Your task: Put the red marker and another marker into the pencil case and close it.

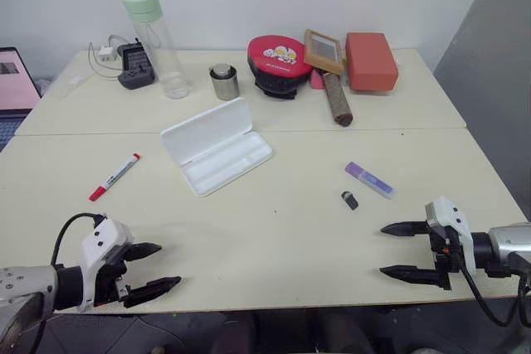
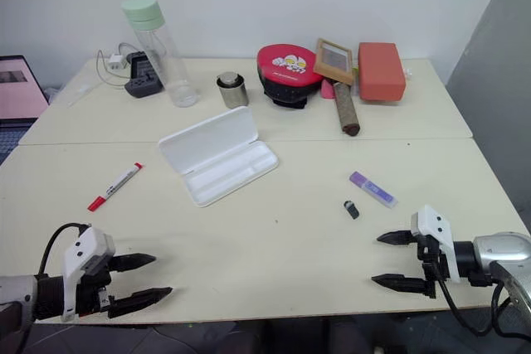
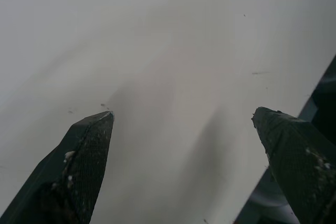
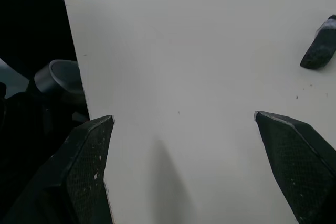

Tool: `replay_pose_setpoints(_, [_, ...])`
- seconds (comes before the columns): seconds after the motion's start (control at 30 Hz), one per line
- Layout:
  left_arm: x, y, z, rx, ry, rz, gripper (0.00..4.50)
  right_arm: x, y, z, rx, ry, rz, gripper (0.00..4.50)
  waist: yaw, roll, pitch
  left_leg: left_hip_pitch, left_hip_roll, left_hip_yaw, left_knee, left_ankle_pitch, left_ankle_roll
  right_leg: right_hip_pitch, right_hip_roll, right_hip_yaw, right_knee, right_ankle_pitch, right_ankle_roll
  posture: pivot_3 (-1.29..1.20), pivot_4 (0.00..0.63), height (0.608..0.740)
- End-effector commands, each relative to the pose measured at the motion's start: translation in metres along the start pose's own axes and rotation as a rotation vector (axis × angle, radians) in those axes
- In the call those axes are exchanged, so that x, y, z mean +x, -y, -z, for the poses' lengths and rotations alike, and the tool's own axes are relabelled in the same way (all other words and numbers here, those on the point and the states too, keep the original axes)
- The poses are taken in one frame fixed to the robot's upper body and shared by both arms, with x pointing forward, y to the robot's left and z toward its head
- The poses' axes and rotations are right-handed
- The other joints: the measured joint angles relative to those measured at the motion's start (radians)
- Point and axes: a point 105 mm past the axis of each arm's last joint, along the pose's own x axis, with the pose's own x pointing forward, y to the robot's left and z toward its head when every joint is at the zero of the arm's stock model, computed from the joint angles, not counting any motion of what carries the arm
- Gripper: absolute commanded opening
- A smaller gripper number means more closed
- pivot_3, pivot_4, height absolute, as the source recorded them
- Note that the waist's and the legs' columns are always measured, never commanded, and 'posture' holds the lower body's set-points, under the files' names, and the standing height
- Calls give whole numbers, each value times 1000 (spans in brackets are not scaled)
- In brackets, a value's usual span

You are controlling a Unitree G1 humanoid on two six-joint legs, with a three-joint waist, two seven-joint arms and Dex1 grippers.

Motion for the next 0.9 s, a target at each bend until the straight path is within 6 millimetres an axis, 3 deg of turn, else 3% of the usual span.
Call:
replay_pose_setpoints(0.03, [6,-1,-11,-16,57,4,4500,1,-3,-20,-39,75,-15,4489,0,0,0,0,0,0,0,0,0,0,0,0,0,0,0,0,150,740])
replay_pose_setpoints(0.13, [20,-3,-34,-12,158,11,4500,2,2,-41,-76,151,10,4489,0,0,0,0,0,0,0,0,0,0,0,0,0,0,0,0,150,740])
replay_pose_setpoints(0.27, [49,3,-58,28,212,70,4500,5,25,-74,-151,227,142,4489,-2,0,0,1,0,0,1,0,0,1,0,0,1,0,0,0,150,740])
replay_pose_setpoints(0.43, [79,-12,-85,69,269,54,4500,12,29,-105,-218,288,177,4489,0,0,0,0,-1,0,0,0,0,0,2,-1,1,0,0,0,150,740])
replay_pose_setpoints(0.57, [105,-26,-91,138,231,40,4500,17,25,-119,-247,303,172,4489,0,0,0,-2,-1,-1,1,0,0,-1,1,-1,1,0,0,0,150,740])
replay_pose_setpoints(0.73, [134,-38,-122,185,289,18,4500,22,17,-119,-277,274,135,4489,2,-1,1,-3,-3,0,2,0,0,-1,1,-2,1,1,1,0,150,740])
replay_pose_setpoints(0.9, [150,-40,-126,202,269,32,4500,24,16,-120,-279,276,131,4489,-7,-1,1,-4,-2,0,2,0,0,-3,1,0,1,1,1,0,150,740])
